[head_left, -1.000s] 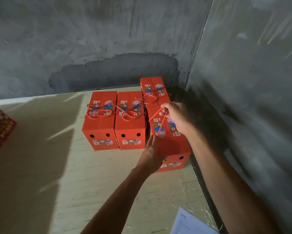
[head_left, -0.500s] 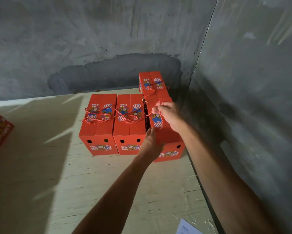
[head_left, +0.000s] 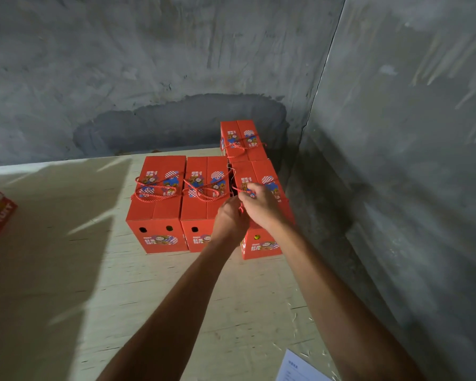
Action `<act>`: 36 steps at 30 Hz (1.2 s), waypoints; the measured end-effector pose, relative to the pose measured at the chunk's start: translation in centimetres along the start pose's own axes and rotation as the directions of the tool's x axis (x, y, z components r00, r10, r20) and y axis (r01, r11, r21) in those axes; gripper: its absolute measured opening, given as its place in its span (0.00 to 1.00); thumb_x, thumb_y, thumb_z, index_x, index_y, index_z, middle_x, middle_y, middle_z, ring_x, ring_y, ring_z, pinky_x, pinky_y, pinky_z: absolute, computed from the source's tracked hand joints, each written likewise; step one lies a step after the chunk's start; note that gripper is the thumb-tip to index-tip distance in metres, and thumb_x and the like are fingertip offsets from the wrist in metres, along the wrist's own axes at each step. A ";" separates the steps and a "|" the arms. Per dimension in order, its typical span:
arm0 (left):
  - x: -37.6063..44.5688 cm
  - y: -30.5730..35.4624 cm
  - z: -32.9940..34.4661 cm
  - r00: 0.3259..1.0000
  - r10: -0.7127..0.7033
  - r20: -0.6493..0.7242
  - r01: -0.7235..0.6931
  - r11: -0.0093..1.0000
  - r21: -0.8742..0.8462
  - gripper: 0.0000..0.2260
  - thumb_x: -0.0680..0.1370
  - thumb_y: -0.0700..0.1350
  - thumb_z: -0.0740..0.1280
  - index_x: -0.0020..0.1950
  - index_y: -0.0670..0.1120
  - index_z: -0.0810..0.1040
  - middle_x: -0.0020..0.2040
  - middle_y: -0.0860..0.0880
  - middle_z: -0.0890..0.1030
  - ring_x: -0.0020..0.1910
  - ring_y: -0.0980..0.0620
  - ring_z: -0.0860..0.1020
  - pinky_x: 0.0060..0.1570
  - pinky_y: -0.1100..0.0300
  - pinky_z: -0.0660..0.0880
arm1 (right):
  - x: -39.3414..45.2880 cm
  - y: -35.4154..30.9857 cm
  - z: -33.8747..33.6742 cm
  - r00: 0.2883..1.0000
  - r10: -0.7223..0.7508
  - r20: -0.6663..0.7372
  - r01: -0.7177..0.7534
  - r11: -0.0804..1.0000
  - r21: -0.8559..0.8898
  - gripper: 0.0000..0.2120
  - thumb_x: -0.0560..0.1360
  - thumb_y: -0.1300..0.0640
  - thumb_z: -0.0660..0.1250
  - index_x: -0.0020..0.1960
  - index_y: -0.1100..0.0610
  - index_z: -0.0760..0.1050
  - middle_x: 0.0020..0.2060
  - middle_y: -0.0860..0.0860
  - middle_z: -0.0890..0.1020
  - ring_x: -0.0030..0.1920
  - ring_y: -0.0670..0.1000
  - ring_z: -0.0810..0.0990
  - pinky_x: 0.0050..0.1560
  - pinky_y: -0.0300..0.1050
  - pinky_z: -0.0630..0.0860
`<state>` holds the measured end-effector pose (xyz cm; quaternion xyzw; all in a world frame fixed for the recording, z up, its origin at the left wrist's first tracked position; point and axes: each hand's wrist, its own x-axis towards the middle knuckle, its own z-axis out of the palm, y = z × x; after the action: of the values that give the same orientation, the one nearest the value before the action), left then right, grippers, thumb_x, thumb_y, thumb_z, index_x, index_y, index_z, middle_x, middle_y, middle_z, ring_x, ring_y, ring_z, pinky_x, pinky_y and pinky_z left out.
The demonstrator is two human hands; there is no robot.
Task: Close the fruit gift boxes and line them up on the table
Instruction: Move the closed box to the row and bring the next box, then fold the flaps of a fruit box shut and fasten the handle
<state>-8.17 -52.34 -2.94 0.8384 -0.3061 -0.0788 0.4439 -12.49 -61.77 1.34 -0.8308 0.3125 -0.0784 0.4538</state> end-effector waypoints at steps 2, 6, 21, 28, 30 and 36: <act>-1.2 0.4 -1.6 1.000 -0.009 -0.010 0.009 1.000 -0.019 0.10 0.78 0.34 0.63 0.57 0.39 0.79 0.46 0.44 0.83 0.44 0.46 0.83 0.37 0.58 0.76 | -2.0 -0.8 0.7 0.998 -0.066 -0.009 0.066 0.997 0.032 0.24 0.84 0.51 0.61 0.77 0.57 0.68 0.75 0.53 0.72 0.73 0.51 0.72 0.62 0.37 0.65; -5.1 0.2 -5.4 0.997 0.014 -0.075 -0.018 0.998 -0.062 0.14 0.77 0.33 0.64 0.60 0.42 0.81 0.47 0.45 0.85 0.46 0.48 0.83 0.41 0.56 0.78 | -6.4 -2.0 3.6 0.986 -0.165 -0.039 0.169 0.974 0.150 0.19 0.83 0.55 0.63 0.73 0.54 0.74 0.71 0.50 0.77 0.70 0.48 0.74 0.64 0.35 0.67; -23.3 -15.1 -32.0 0.852 -0.213 -0.477 0.189 0.977 -0.099 0.06 0.80 0.41 0.69 0.54 0.48 0.85 0.48 0.53 0.87 0.48 0.56 0.85 0.51 0.52 0.81 | -19.9 -16.2 28.9 0.899 -0.384 0.209 0.286 0.878 0.385 0.14 0.81 0.52 0.69 0.65 0.53 0.80 0.60 0.47 0.84 0.61 0.44 0.81 0.66 0.43 0.76; -32.5 -22.4 -46.0 0.754 -0.275 -0.596 0.321 0.947 -0.030 0.11 0.79 0.39 0.67 0.57 0.50 0.84 0.49 0.54 0.85 0.48 0.56 0.83 0.49 0.50 0.81 | -27.7 -26.1 44.0 0.821 -0.448 0.354 0.262 0.846 0.464 0.11 0.79 0.52 0.70 0.61 0.50 0.81 0.54 0.47 0.86 0.55 0.41 0.84 0.63 0.45 0.79; -35.1 -23.9 -49.8 0.724 -0.255 -0.640 0.355 0.934 0.029 0.12 0.78 0.38 0.68 0.58 0.50 0.84 0.51 0.54 0.85 0.49 0.55 0.83 0.49 0.50 0.82 | -29.9 -28.7 47.7 0.787 -0.472 0.398 0.269 0.842 0.467 0.11 0.79 0.51 0.70 0.60 0.49 0.81 0.54 0.46 0.86 0.55 0.42 0.84 0.62 0.46 0.80; -41.8 -27.4 -57.7 0.645 -0.174 -0.744 0.540 0.793 0.282 0.10 0.81 0.46 0.69 0.61 0.49 0.82 0.58 0.50 0.82 0.57 0.52 0.79 0.54 0.62 0.76 | -35.8 -33.6 56.0 0.652 -0.528 0.544 0.286 0.836 0.469 0.15 0.83 0.49 0.65 0.66 0.52 0.79 0.51 0.36 0.82 0.50 0.30 0.81 0.50 0.28 0.77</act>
<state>-6.11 23.67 3.73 0.9332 0.0483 0.2252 0.2758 -2.59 12.04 1.51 -0.7611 -0.0830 0.0627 0.6402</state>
